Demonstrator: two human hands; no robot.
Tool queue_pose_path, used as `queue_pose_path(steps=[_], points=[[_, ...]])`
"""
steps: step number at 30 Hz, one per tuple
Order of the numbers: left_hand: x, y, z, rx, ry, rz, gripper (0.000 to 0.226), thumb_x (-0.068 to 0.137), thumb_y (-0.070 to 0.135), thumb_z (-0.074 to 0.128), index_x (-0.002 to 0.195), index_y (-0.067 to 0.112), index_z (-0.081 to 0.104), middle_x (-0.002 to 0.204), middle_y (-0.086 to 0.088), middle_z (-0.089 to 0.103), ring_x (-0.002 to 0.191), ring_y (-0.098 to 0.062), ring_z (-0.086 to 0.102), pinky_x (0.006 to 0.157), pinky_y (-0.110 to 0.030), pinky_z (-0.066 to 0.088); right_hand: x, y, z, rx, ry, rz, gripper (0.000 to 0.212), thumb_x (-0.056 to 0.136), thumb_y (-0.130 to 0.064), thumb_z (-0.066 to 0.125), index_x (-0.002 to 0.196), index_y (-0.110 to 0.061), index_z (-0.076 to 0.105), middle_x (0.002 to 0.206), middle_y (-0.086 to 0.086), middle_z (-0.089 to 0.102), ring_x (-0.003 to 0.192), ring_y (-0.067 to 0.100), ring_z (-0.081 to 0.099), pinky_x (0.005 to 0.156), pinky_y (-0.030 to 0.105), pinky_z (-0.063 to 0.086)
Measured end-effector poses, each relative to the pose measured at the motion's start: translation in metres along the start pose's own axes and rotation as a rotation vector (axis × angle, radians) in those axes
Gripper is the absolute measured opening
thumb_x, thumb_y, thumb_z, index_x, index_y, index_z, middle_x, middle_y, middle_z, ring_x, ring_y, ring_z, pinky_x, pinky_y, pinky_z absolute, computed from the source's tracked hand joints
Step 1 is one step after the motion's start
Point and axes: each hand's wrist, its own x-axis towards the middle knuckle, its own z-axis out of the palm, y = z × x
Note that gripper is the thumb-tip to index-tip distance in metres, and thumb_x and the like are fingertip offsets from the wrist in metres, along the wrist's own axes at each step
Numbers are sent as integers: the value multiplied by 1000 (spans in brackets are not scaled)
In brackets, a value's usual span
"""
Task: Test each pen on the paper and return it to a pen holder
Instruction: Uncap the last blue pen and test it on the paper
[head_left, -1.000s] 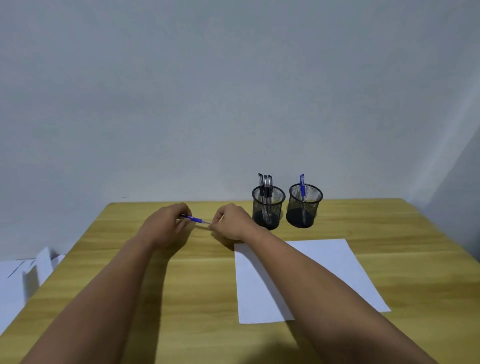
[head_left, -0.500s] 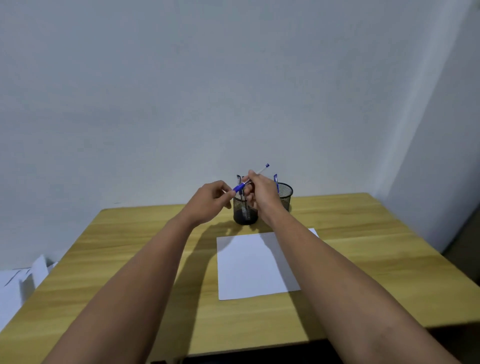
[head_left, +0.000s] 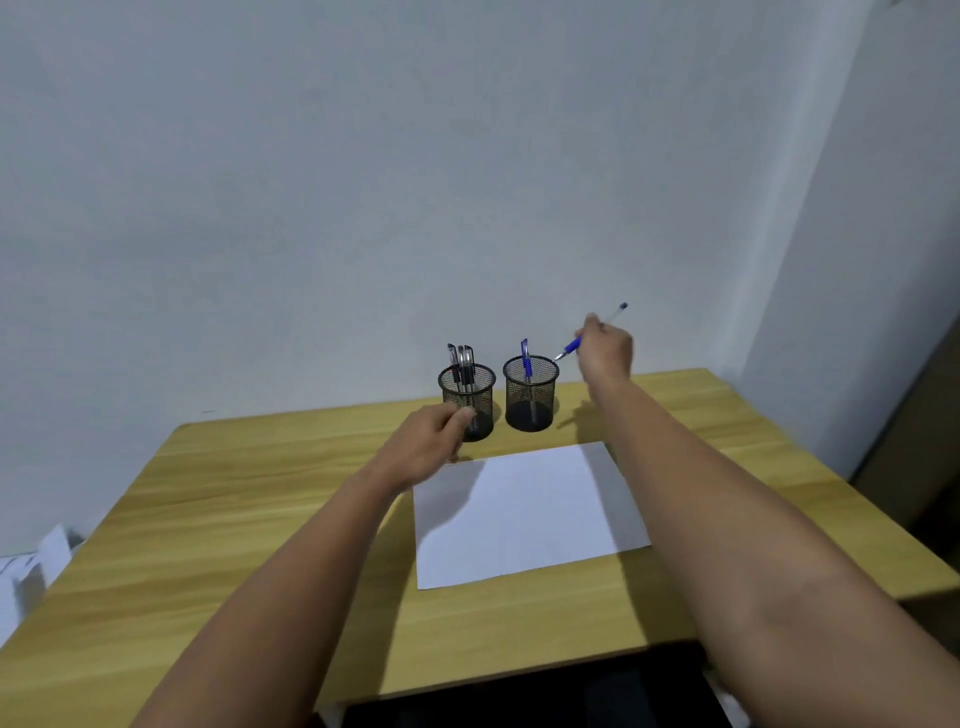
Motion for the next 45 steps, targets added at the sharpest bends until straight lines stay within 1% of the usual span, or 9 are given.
queue_pose_path(steps=[5, 12, 18, 22, 25, 28, 31, 40, 45], points=[[-8, -74, -24, 511, 278, -262, 34, 99, 50, 52, 82, 23, 63, 86, 1, 69, 82, -26, 63, 70, -34, 48, -1, 4, -22, 29, -92, -113, 34, 108, -29, 59, 77, -13, 60, 63, 4, 58, 50, 14, 48, 50, 25, 40], [-12, -117, -29, 943, 232, -320, 30, 103, 38, 47, 116, 29, 73, 110, -5, 58, 107, -30, 57, 87, -42, 47, -8, 56, -34, 78, -154, -65, 25, 105, -19, 62, 83, -9, 61, 57, 6, 62, 40, 11, 50, 45, 22, 41], [-20, -112, -17, 831, 414, -10, 40, 94, 39, 52, 120, 18, 73, 114, -13, 65, 104, -40, 56, 79, -50, 50, -11, 86, -33, 86, -240, -4, 20, 103, -6, 58, 95, -3, 76, 70, 8, 77, 44, 17, 57, 49, 28, 50], [-27, -101, 1, 658, 245, 258, 51, 94, 47, 45, 128, 18, 69, 127, -4, 66, 117, -28, 58, 88, -40, 53, -18, 104, -23, 109, -293, -18, 25, 104, -13, 67, 81, -3, 67, 63, 10, 65, 43, 17, 53, 45, 26, 45], [-30, -106, 8, 621, 148, 235, 58, 93, 56, 49, 135, 19, 65, 143, 0, 60, 139, -24, 49, 102, -42, 50, -22, 116, -13, 118, -334, -31, 34, 103, -17, 71, 72, -11, 61, 61, 13, 60, 47, 21, 51, 43, 26, 41], [-35, -110, 12, 562, 111, 203, 58, 91, 56, 50, 135, 19, 63, 149, 6, 55, 150, -18, 34, 99, -40, 49, -24, 118, -7, 86, -379, -62, 36, 100, -14, 75, 80, 11, 60, 65, 23, 59, 50, 24, 54, 42, 25, 41], [-38, -107, 14, 541, 106, 147, 58, 92, 57, 47, 134, 21, 62, 150, 9, 52, 146, -18, 41, 95, -38, 49, -24, 126, -1, 86, -388, -80, 49, 101, -17, 75, 81, 22, 53, 63, 24, 55, 46, 24, 51, 39, 25, 37], [-40, -106, 14, 507, 126, 129, 53, 94, 53, 53, 136, 22, 61, 154, 9, 49, 140, -18, 46, 99, -36, 44, -16, 152, 5, 21, -410, -61, 38, 100, -11, 73, 67, -2, 55, 62, 19, 57, 52, 26, 60, 48, 30, 46], [-38, -110, 16, 478, 142, 106, 51, 96, 46, 62, 142, 25, 58, 157, 12, 44, 149, -7, 33, 104, -30, 39, -15, 154, 3, -2, -445, -81, 42, 99, -9, 74, 74, 15, 51, 58, 17, 57, 47, 20, 57, 46, 27, 44]])
